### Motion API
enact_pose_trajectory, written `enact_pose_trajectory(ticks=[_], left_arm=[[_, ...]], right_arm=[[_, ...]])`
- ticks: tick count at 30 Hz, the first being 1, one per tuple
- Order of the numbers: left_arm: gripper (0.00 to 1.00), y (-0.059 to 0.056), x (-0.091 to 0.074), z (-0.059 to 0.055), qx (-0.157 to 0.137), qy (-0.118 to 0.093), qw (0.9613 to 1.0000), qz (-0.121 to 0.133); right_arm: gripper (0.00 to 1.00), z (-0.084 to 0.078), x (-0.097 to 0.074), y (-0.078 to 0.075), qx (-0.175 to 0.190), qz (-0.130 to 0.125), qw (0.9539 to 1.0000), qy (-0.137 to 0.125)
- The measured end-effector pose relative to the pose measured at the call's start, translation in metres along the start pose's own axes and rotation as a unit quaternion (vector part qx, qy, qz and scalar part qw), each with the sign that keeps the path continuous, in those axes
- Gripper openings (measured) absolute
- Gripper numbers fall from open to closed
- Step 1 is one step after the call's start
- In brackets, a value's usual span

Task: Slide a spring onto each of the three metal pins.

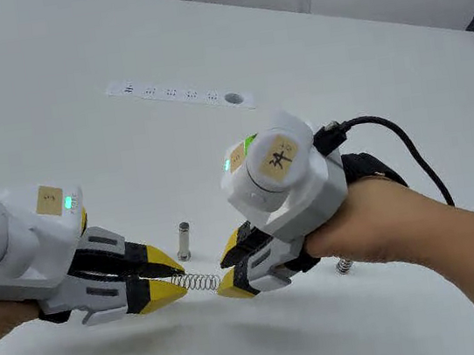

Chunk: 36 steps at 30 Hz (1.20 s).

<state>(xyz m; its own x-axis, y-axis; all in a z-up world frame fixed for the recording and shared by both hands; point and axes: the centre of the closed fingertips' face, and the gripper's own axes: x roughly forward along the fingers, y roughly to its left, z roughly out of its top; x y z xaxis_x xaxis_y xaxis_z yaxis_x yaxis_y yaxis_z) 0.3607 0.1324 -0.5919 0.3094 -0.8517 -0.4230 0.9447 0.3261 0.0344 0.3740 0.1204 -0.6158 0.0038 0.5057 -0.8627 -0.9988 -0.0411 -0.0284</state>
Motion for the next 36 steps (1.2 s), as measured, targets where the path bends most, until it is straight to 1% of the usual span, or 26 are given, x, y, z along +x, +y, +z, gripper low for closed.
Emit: enact_pose_trajectory(ticks=[6,8,11,14,17,22,26,29,32,36], left_arm=[[0.1,-0.003,-0.002,0.018,-0.001,-0.024,0.9997,-0.003],[0.1,-0.005,-0.003,0.022,-0.005,-0.033,0.9994,-0.004],[0.1,-0.006,-0.003,0.024,-0.005,-0.035,0.9994,-0.003],[0.1,-0.007,-0.003,0.022,-0.006,-0.032,0.9995,-0.004],[0.1,-0.007,-0.003,0.018,-0.009,-0.029,0.9995,-0.002],[0.11,-0.008,-0.003,0.011,-0.011,-0.019,0.9998,0.002],[0.1,-0.01,0.0,0.007,-0.011,-0.012,0.9999,0.001],[0.1,-0.01,0.001,0.006,-0.013,-0.011,0.9998,0.002],[0.1,-0.01,0.001,0.006,-0.015,-0.012,0.9998,0.004],[0.1,-0.011,0.001,0.005,-0.016,-0.013,0.9998,0.005]], right_arm=[[0.18,-0.002,-0.002,0.005,-0.008,0.005,1.0,0.001],[0.18,-0.003,-0.002,0.006,-0.013,0.005,0.9999,0.002],[0.17,-0.004,-0.004,0.007,-0.02,0.004,0.9998,0.002],[0.12,-0.003,-0.007,0.007,-0.026,0.001,0.9997,0.003],[0.12,0.001,-0.012,0.007,-0.028,-0.002,0.9996,-0.002],[0.12,0.012,-0.023,0.01,-0.025,-0.002,0.9995,-0.02],[0.12,0.023,-0.027,0.015,-0.035,-0.002,0.999,-0.029],[0.12,0.03,-0.029,0.018,-0.043,-0.003,0.9985,-0.033],[0.12,0.035,-0.03,0.02,-0.052,-0.003,0.9981,-0.032],[0.12,0.043,-0.031,0.023,-0.059,0.001,0.9976,-0.037]])
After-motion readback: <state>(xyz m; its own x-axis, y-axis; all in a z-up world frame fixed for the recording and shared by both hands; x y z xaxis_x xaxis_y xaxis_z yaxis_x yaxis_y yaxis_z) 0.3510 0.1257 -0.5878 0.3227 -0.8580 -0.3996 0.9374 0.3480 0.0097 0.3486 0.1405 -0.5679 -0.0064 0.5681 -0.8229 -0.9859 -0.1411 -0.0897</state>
